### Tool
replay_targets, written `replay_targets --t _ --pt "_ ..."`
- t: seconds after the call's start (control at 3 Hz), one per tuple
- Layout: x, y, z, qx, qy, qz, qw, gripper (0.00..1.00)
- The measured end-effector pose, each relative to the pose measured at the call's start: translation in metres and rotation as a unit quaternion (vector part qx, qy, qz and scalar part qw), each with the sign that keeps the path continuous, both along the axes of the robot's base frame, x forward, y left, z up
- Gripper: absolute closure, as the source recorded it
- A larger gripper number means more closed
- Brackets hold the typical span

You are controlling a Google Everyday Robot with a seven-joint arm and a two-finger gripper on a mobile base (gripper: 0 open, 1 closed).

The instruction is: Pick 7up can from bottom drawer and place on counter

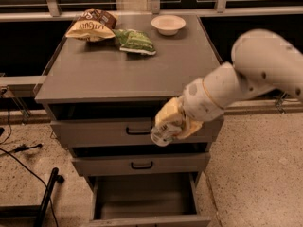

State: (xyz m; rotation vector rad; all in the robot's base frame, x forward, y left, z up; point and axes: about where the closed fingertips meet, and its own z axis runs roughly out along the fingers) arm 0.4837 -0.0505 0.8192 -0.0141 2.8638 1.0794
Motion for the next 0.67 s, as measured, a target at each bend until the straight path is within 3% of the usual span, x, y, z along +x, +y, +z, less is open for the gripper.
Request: replay_targets --t 0.33,0.67 --pt "0.004 0.011 0.060 -0.011 -0.023 0.008 0.9996 1.00" --pt "0.009 0.016 0.107 0.000 -0.055 0.007 0.9985 1.00"
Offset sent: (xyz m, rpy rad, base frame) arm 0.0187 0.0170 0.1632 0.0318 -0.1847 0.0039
